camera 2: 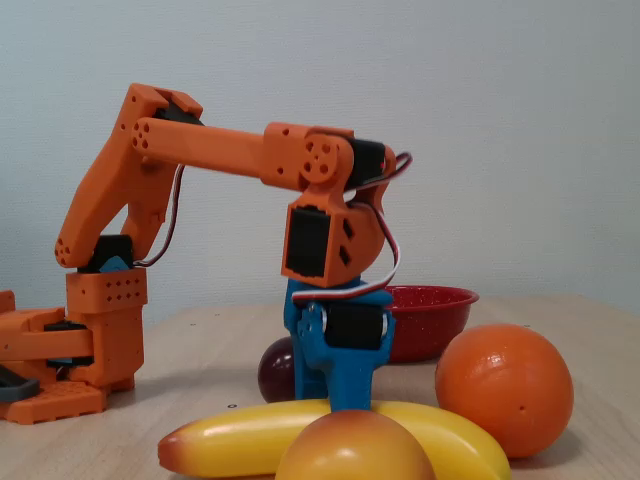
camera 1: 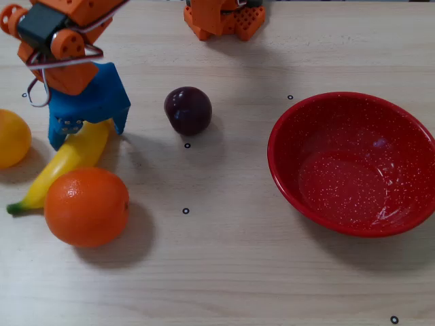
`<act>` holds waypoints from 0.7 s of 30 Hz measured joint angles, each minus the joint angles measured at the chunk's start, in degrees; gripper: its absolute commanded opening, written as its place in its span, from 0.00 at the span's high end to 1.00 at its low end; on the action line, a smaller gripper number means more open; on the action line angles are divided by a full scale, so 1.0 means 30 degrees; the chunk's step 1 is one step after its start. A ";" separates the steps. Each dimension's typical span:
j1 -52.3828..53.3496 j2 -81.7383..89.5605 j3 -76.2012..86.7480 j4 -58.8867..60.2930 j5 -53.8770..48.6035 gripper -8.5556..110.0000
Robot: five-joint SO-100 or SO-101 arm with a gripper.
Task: Put banana in the red bowl.
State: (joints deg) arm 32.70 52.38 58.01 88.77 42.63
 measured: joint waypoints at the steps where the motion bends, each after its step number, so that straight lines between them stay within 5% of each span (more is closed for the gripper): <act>1: -0.0029 0.0000 0.0000 0.0000 0.0000 0.63; 21: -0.0029 0.0000 0.0000 -0.0820 0.0146 0.70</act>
State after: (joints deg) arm 32.61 52.38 58.01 86.31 43.07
